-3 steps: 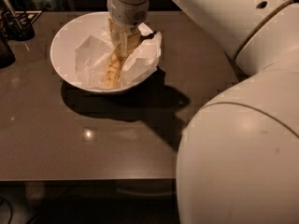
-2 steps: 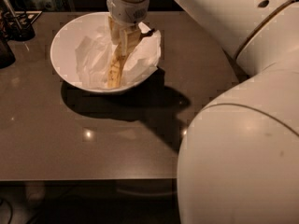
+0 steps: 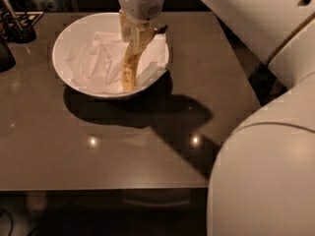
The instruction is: Pick banana from white bowl
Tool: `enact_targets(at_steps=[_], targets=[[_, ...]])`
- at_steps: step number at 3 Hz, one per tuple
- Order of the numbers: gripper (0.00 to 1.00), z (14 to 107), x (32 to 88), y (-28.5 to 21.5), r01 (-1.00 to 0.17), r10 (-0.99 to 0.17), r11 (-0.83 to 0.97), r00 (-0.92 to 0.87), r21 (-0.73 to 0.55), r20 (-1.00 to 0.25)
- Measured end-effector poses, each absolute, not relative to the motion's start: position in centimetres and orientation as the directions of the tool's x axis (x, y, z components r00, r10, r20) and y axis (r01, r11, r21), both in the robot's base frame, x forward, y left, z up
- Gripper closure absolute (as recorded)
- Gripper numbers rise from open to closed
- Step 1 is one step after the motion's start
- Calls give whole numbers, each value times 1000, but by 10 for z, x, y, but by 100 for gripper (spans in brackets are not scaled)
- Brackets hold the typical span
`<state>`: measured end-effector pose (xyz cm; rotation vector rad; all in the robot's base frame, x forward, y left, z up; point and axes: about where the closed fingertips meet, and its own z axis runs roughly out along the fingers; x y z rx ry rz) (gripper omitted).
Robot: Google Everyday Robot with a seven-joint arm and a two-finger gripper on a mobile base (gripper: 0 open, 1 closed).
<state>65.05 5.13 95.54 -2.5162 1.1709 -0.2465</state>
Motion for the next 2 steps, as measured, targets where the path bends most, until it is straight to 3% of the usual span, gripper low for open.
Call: enact_targets(at_steps=[2], targets=[[100, 996, 627, 30, -637, -750, -552, 661, -538, -13]])
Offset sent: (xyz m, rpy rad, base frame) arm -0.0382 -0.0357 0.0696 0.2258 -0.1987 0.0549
